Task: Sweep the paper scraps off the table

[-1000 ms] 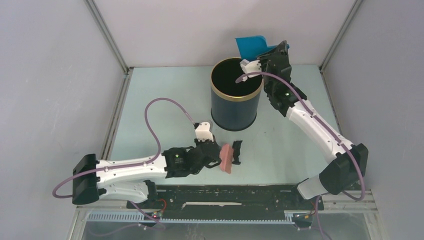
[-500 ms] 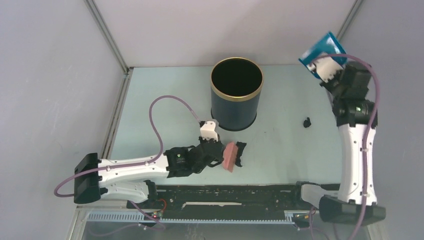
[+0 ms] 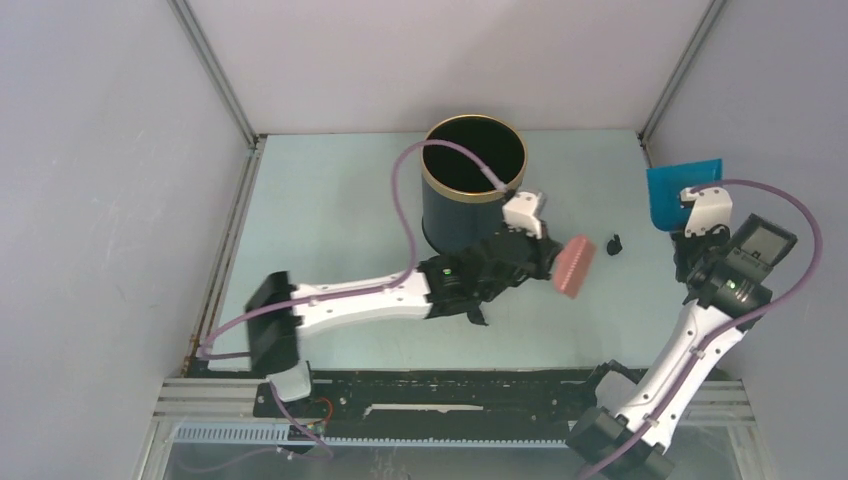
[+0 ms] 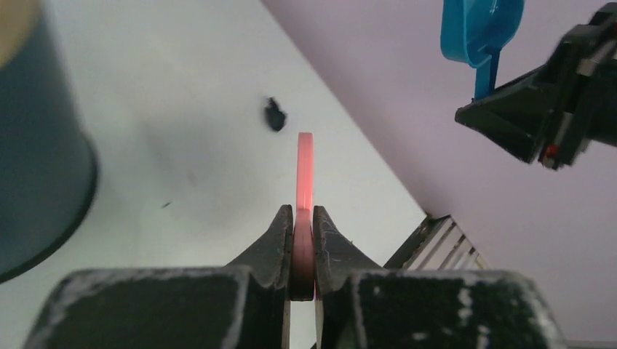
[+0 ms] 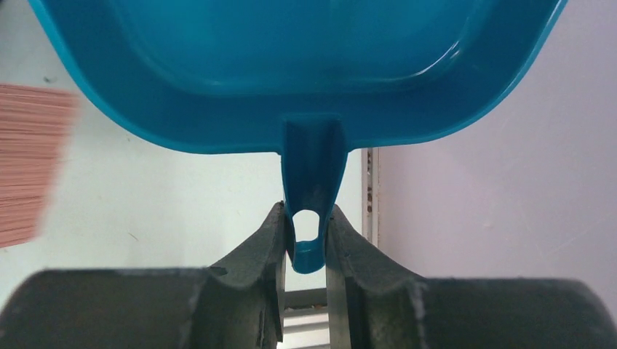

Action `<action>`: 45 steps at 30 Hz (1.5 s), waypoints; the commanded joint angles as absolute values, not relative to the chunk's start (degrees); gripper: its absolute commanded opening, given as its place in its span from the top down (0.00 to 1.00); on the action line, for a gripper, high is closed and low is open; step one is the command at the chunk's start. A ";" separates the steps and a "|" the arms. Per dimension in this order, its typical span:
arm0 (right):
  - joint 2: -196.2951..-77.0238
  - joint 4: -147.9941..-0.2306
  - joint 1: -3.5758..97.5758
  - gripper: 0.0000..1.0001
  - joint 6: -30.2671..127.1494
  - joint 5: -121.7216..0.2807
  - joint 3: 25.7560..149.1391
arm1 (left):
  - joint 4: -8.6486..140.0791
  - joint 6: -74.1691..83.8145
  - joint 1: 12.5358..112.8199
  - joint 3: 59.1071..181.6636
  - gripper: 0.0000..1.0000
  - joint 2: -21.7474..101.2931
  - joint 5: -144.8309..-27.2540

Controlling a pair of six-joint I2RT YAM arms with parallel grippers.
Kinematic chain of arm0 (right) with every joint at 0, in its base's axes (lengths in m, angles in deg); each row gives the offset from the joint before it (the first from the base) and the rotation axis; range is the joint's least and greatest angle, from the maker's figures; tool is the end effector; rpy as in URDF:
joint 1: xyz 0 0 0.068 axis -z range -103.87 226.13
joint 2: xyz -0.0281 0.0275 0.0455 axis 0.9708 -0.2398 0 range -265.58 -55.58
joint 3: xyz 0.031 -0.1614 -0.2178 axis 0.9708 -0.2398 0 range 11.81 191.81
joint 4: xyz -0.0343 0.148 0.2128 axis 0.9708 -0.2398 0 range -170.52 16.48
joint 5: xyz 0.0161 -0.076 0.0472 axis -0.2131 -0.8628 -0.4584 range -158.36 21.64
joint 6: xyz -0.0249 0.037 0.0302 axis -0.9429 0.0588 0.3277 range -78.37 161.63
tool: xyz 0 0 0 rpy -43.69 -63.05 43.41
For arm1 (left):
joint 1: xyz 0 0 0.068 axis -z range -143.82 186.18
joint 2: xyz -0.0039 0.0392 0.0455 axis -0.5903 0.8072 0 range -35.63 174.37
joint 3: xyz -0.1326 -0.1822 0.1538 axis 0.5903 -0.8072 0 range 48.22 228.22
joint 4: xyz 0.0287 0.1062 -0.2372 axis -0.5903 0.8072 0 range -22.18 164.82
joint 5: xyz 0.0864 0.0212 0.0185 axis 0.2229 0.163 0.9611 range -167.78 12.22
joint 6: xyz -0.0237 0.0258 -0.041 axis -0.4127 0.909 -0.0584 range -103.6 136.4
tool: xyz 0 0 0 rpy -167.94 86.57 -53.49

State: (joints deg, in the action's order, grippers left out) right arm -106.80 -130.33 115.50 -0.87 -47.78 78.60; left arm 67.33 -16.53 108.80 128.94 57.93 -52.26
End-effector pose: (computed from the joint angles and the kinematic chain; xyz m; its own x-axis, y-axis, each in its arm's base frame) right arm 0.1279 -0.0888 0.3722 -0.6390 -0.2937 -0.7110 -0.0570 0.9398 -0.3370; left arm 0.1318 -0.3698 0.3583 -0.4535 -0.1935 -0.8700 0.5825 0.6744 -0.4537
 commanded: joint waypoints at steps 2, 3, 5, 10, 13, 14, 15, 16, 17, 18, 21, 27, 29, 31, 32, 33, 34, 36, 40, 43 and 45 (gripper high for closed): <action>-102.88 -125.90 120.13 1.00 7.50 -38.88 80.83 | 57.22 -19.77 108.51 140.46 1.00 71.67 -55.93; -102.72 -125.80 120.90 1.00 8.39 -37.88 81.47 | 55.79 -21.54 108.20 142.62 1.00 74.20 -55.95; -102.63 -126.04 121.76 1.00 9.64 -35.74 82.42 | 53.17 -26.32 107.15 146.36 1.00 79.07 -57.12; -103.33 -127.81 121.84 1.00 10.23 -32.79 84.02 | 51.12 -42.31 104.03 158.56 1.00 93.33 -61.04; -103.62 -128.86 123.46 1.00 9.23 -30.94 84.64 | 57.33 -48.99 101.31 170.68 1.00 102.25 -63.44; -103.69 -129.34 123.65 1.00 8.73 -30.98 84.75 | 56.54 -52.35 100.52 171.73 1.00 104.09 -63.16; -103.59 -129.78 123.61 1.00 8.14 -31.06 84.76 | 55.21 -56.14 99.84 172.35 1.00 105.97 -62.90; -103.57 -130.09 123.63 1.00 7.52 -31.28 84.76 | 54.95 -58.88 99.15 174.32 1.00 108.17 -62.66; -103.57 -130.25 123.60 1.00 7.04 -31.44 84.76 | 55.85 -60.40 98.92 177.30 1.00 110.30 -62.32; -103.49 -130.29 123.60 1.00 6.70 -31.73 84.76 | 57.15 -60.93 98.77 180.35 1.00 112.33 -61.54; -103.33 -129.83 123.65 1.00 6.21 -32.50 84.76 | 60.93 -62.00 98.94 186.34 1.00 116.23 -56.84; -103.52 -130.05 123.66 1.00 6.57 -31.70 84.78 | 68.92 -67.47 98.68 184.23 1.00 116.41 -51.90; -103.62 -130.05 123.68 1.00 6.87 -31.19 84.76 | 70.21 -67.10 98.78 181.71 1.00 114.81 -51.69; -103.76 -129.97 123.59 1.00 7.25 -30.72 84.77 | 70.48 -66.58 98.76 177.97 1.00 113.32 -51.76; -103.87 -130.00 123.56 1.00 7.46 -30.48 84.76 | 70.57 -66.77 98.76 176.07 1.00 112.54 -51.93; -103.87 -129.98 123.51 1.00 7.51 -30.26 84.76 | 70.49 -66.85 98.76 174.48 1.00 111.68 -52.06; -103.90 -130.00 123.43 1.00 7.53 -30.08 84.76 | 70.50 -66.89 98.80 172.74 1.00 110.71 -52.08; -103.79 -129.98 123.41 1.00 7.68 -29.84 84.76 | 69.98 -66.65 98.88 169.42 1.00 108.82 -52.17; -103.12 -129.87 123.19 1.00 7.74 -29.32 84.76 | 68.10 -64.84 99.48 160.24 1.00 102.81 -51.77; -102.33 -129.42 123.03 1.00 7.58 -28.97 84.76 | 68.10 -64.53 100.21 150.26 1.00 95.97 -50.89; -101.92 -129.20 122.96 1.00 7.60 -28.53 84.76 | 66.37 -64.31 100.40 142.50 1.00 91.18 -51.39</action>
